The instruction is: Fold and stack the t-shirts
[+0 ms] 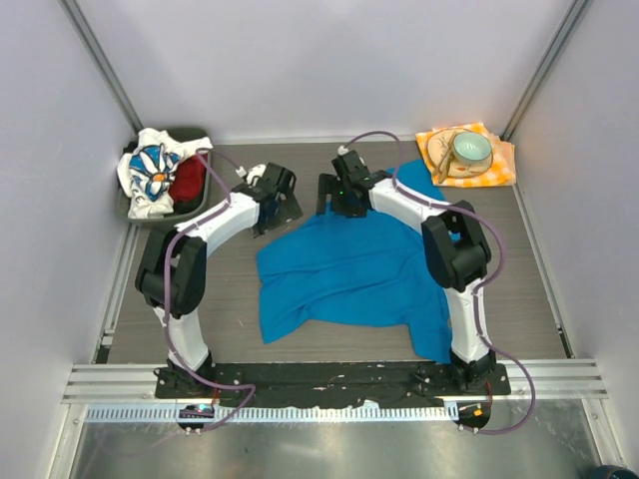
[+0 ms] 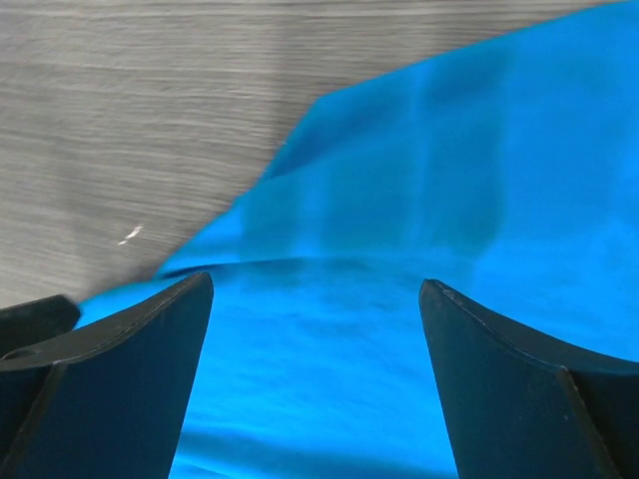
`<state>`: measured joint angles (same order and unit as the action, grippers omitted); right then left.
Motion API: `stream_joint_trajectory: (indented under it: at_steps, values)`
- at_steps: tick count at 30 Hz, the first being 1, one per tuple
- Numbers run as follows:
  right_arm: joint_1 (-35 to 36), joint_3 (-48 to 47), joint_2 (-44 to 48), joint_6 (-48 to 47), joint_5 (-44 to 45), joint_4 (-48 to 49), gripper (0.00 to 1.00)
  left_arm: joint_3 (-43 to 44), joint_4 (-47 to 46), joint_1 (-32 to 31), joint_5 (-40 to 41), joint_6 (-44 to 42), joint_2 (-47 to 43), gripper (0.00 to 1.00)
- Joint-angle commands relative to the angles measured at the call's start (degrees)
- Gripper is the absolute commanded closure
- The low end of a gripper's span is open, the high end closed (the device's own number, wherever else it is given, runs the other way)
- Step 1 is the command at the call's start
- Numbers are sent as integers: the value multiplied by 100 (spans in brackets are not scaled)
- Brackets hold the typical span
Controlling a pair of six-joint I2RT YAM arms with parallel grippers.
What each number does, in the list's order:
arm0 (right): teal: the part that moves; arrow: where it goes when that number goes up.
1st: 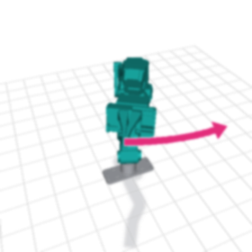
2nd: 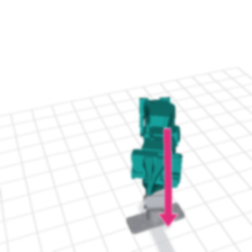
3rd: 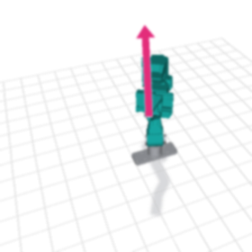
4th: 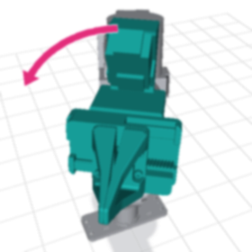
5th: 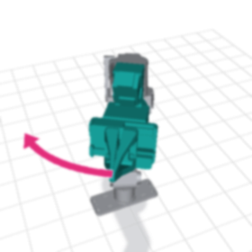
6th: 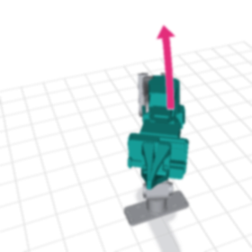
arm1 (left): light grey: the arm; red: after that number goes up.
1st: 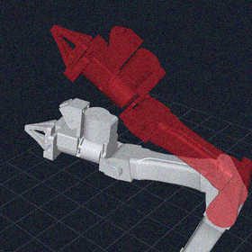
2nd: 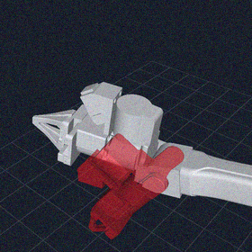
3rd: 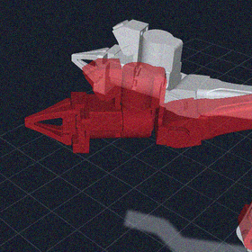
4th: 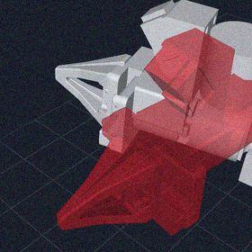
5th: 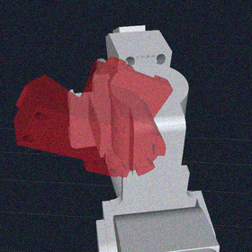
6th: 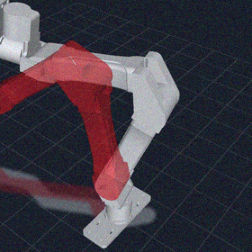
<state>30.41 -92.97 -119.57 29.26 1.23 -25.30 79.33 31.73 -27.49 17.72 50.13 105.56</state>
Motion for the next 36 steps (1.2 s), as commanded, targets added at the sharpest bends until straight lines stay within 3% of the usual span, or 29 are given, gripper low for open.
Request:
stream_joint_trajectory:
  at_steps: [1, 8, 14, 30, 33, 36]
  values:
    - [315, -888, -372, 36, -369, -186, 10, -391, 89, 401, -66, 163, -228, 3]
    - [694, -2126, -1198, 150, -589, -554, 11, -1270, -158, 850, 12, 357, -861, 3]
    - [931, -2560, -1657, 265, -607, -941, 15, -1754, -167, 991, 48, 498, -1291, 3]
    - [1195, -1128, -735, -288, 710, -1232, 16, -2185, -307, 1079, -57, 595, -1512, 3]
    - [1204, -601, -489, -350, 1079, -1223, 25, -2194, -316, 1087, -49, 603, -1529, 3]
    - [1204, -301, -506, -350, 1195, -1135, 63, -2194, -360, 1087, -75, 630, -1494, 3]
